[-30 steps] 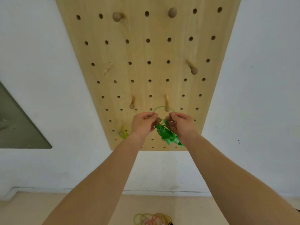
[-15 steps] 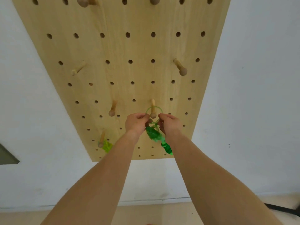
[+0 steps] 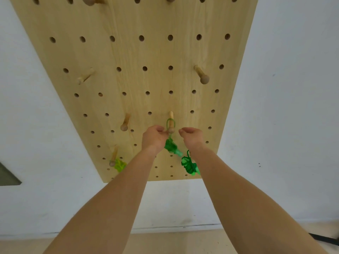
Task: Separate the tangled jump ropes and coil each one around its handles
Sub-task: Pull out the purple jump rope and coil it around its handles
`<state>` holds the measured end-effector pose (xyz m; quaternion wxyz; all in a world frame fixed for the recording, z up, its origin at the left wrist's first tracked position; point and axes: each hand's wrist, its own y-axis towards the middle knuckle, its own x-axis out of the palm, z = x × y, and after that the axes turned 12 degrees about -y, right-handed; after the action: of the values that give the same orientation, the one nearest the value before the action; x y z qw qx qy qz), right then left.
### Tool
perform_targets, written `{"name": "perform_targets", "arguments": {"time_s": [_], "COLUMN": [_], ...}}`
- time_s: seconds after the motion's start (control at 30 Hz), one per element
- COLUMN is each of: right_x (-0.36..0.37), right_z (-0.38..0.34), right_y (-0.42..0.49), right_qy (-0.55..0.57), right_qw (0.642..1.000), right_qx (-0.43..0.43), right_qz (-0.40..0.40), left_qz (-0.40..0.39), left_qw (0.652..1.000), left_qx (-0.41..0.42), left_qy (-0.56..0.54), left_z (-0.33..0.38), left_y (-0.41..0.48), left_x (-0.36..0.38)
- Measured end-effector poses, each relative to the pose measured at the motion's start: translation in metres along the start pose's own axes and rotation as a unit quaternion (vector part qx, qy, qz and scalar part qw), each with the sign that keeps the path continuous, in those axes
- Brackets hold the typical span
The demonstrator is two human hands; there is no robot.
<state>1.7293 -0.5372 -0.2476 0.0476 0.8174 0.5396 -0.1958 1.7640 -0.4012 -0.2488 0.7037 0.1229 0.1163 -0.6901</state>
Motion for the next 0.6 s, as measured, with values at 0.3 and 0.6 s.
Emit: {"name": "perform_targets", "arguments": {"time_s": [0.3,0.6], "right_x": [-0.053,-0.057], "right_z": [-0.028,-0.05], "right_y": [-0.057,-0.121], "right_qy": [-0.338,-0.521], "right_qw": [0.936,0.832], "right_qx": [-0.094,-0.191], "right_qz": [0.002,-0.017], "left_qz": [-0.085,-0.075], "left_qw": [0.976,0.944], "left_qx": [0.011,0.058], "left_qy": [0.2,0.316], "left_z": [0.017,0.036], "left_y": [-0.07,-0.125], "left_x": [-0.07,-0.108]}}
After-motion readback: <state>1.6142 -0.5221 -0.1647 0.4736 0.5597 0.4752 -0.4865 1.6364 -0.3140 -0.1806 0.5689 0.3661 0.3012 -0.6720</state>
